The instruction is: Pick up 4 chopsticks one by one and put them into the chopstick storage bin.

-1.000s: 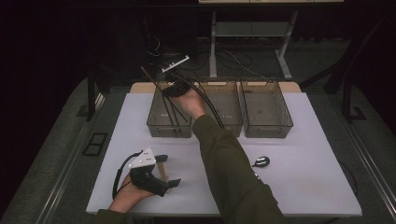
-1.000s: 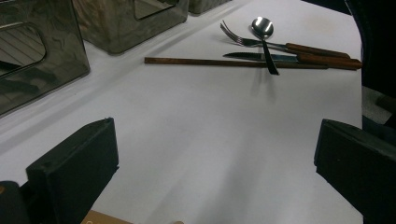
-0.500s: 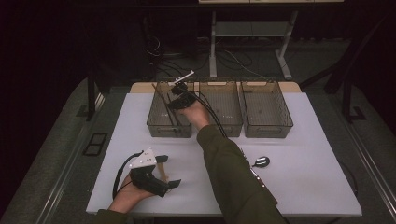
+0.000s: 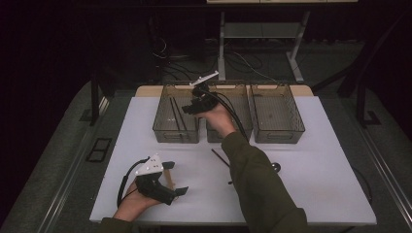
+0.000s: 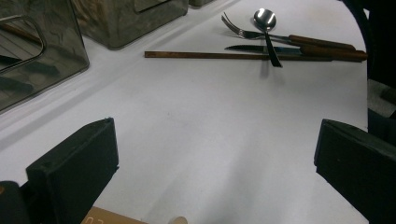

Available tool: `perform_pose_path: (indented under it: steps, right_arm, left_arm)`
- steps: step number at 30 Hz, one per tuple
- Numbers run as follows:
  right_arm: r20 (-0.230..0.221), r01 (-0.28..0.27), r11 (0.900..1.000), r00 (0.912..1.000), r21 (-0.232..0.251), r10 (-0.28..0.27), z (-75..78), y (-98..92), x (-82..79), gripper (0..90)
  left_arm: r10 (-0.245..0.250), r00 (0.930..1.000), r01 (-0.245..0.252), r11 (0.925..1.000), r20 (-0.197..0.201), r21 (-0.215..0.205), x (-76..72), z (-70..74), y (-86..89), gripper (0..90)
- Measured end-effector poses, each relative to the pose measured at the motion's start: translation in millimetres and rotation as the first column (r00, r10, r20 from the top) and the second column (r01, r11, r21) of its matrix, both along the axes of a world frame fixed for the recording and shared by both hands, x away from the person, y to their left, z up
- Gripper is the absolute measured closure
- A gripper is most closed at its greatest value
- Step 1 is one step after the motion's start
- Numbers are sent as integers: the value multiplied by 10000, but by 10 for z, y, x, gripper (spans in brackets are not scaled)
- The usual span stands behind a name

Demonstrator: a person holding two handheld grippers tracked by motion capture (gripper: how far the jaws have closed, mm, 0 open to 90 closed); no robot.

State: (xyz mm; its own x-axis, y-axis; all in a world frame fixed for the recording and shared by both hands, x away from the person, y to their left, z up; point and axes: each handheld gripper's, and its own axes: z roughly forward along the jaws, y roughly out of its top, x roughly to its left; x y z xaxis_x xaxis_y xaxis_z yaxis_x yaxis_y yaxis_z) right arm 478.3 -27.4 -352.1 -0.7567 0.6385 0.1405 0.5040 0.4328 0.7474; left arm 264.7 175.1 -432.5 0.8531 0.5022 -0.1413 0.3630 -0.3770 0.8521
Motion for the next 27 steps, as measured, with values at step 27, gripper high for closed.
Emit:
perform_pose_path:
  steps: [27]
  right_arm:
    - [-246,-754,9963,9969,-409,744,-232,-825,-960,427]
  left_arm:
    - [90,10000,-90,9999,-9,133,0,-11,-10,0]
